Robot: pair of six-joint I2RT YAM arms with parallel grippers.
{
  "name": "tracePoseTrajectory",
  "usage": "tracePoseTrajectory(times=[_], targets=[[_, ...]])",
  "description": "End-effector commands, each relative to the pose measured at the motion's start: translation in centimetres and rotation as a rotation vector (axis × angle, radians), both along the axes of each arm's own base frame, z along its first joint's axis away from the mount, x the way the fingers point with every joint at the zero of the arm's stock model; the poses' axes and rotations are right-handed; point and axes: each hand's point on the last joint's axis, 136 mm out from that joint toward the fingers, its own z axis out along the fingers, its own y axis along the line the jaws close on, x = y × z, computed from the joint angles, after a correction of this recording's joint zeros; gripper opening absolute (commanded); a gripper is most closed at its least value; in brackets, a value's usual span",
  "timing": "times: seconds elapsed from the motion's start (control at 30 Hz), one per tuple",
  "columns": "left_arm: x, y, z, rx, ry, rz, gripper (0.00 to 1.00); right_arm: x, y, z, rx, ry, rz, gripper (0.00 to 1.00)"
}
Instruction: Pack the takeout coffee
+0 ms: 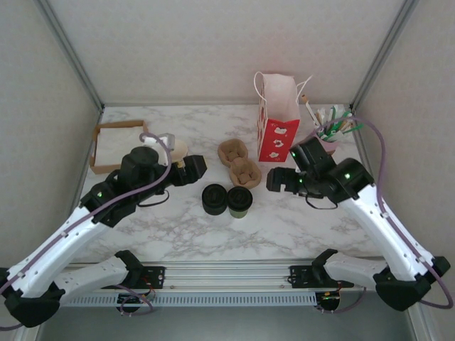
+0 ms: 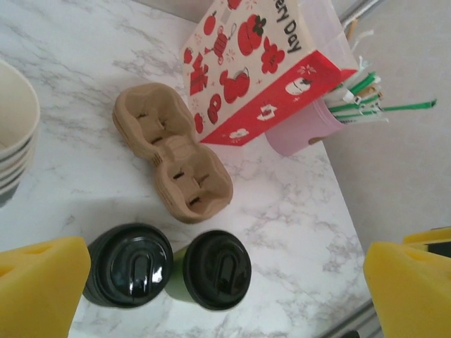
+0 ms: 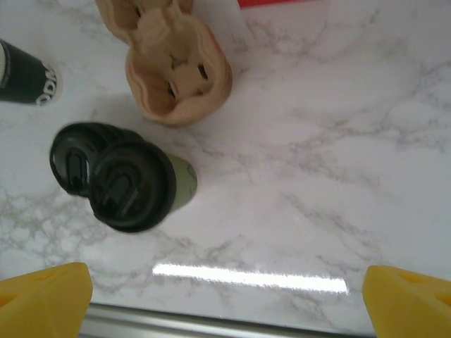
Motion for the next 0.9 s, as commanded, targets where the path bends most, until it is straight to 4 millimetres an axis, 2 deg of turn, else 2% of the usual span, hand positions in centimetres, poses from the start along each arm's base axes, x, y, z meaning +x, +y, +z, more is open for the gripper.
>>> tracePoseTrajectory(times=[0.0,0.17,0.3,0.4,0.63,0.7,0.87], targets=[[1.8,-0.1,0.7,0.054,-0.028,-0.007,1.00,3.3,0.4,2.1,-0.062,-0.091,0.017,0.99],[4.7,0.1,-0.8,0.094,0.024,-0.019,1.00,8.3,2.3,4.4,-0.157,-0.144,0.118,0.99],[6.2,1.0,-2.2,0.117,0.053,0.000,1.00,11.8,2.2,5.3,-0.232,-0.132,0.103,0.92],[6.7,1.5,-2.8,0.112,0.061,0.000,1.00,13.9,2.4,5.7,-0.252,-0.112,0.104,0.82],[6.8,2.2,-3.2,0.109,0.062,-0.012,1.00,18.7,3.9,7.6,-0.294,-0.233,0.149,0.52],[6.7,2.5,-3.1,0.108,0.059,-0.011,1.00,19.9,4.2,7.6,-0.312,-0.247,0.158,0.42],[6.4,2.8,-2.8,0.093,0.042,-0.012,1.00,22.6,3.8,6.7,-0.365,-0.261,0.141,0.29]])
